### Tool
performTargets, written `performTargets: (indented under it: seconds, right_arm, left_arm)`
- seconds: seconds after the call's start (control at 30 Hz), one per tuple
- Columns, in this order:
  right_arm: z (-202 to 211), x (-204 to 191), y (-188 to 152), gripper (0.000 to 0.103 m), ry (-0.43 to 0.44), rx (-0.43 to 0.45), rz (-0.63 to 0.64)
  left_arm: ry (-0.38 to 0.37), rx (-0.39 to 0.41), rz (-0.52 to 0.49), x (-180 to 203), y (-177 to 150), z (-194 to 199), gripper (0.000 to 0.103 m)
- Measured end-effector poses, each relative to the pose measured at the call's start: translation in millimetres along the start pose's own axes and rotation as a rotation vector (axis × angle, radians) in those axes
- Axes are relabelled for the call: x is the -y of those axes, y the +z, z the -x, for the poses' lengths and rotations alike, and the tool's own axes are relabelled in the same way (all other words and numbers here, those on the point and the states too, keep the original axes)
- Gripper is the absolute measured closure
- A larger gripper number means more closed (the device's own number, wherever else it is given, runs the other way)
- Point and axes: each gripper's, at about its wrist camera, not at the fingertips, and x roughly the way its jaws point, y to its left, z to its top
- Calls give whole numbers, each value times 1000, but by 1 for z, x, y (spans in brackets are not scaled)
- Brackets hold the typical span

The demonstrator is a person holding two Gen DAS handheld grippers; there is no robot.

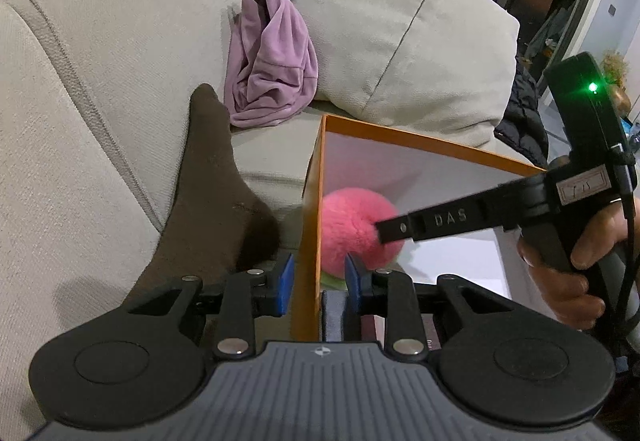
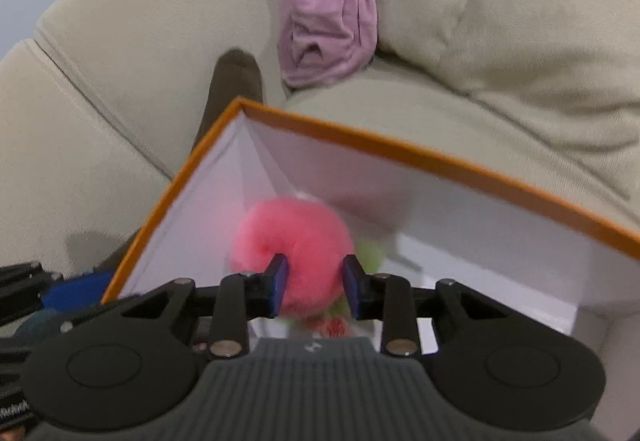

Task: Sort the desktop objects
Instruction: 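Release the lotion tube with left gripper while right drops the pompom keychain in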

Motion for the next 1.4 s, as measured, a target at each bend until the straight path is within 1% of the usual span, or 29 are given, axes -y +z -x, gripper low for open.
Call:
performTargets:
  seconds: [0.13, 0.2, 0.23, 0.3, 0.33, 0.4, 0.47, 0.5, 0.57, 0.67, 0.77, 0.87, 0.93, 1.0, 1.03, 1.1, 1.17, 1.2, 1.23, 1.27, 1.3, 1.33, 1.37, 1.4]
  right_arm:
    - [-10, -8, 12, 78, -8, -50, 4]
    - [-18, -12, 19, 85, -9, -74, -5]
    - [-22, -13, 21, 87, -9, -81, -13]
    - [-26, -14, 29, 91, 27, -82, -45]
    - [-26, -15, 30, 91, 31, -72, -49]
    - [-27, -19, 31, 91, -1, -64, -27]
    - [-23, -20, 29, 90, -1, -65, -17]
    - [-19, -20, 27, 88, -2, -63, -15]
    - [-8, -19, 23, 86, -13, -40, -9]
    - [20, -20, 15, 86, -25, 10, 3]
    - [60, -17, -4, 86, -58, 86, 24]
    - [107, -5, -37, 83, -114, 182, 13]
    - [133, 5, -60, 76, -189, 256, -12]
    - [158, 16, -87, 63, -269, 326, -45]
    - [167, 22, -101, 62, -306, 348, -78]
    - [176, 34, -122, 61, -356, 348, -144]
    - [173, 46, -139, 61, -411, 326, -197]
    - [171, 52, -146, 61, -442, 304, -221]
    - [168, 56, -152, 62, -447, 291, -243]
    - [166, 61, -157, 65, -428, 283, -264]
    - [163, 64, -162, 74, -398, 274, -285]
    - [160, 66, -166, 77, -369, 270, -303]
    - [158, 67, -171, 82, -346, 271, -317]
    - [156, 69, -174, 90, -323, 275, -328]
  left_arm:
    - [-3, 2, 1, 0, 0, 0, 72]
    - [-7, 4, 0, 0, 0, 0, 72]
    - [-10, 4, 1, -1, -1, 0, 72]
    - [-15, 3, 1, -2, -2, 0, 72]
    - [-16, 2, 3, -3, -2, 0, 72]
    - [-18, 2, 9, -4, -2, 0, 72]
    - [-27, 7, 15, -5, -2, 2, 72]
    - [-29, 10, 17, -5, -2, 3, 72]
    - [-28, 7, 19, -4, -2, 4, 72]
    - [-25, -7, 23, -2, -3, 10, 72]
    - [-21, -9, 36, -2, -6, 21, 72]
    - [-4, 8, 48, -4, -12, 34, 72]
    - [2, 15, 65, -6, -16, 41, 72]
    - [-4, 15, 77, -8, -21, 45, 72]
    - [-12, 14, 82, -8, -23, 46, 71]
    - [-9, 2, 90, -8, -25, 45, 72]
    - [-9, 8, 76, -4, -26, 46, 72]
    - [-8, 8, 65, -1, -27, 46, 72]
    - [-3, 2, 61, 1, -28, 43, 72]
    - [1, -6, 58, 2, -29, 41, 72]
    - [3, -10, 52, 3, -31, 39, 72]
    - [4, -11, 47, 5, -33, 37, 72]
    - [2, -17, 47, 6, -34, 35, 79]
    - [2, -23, 46, 6, -36, 34, 83]
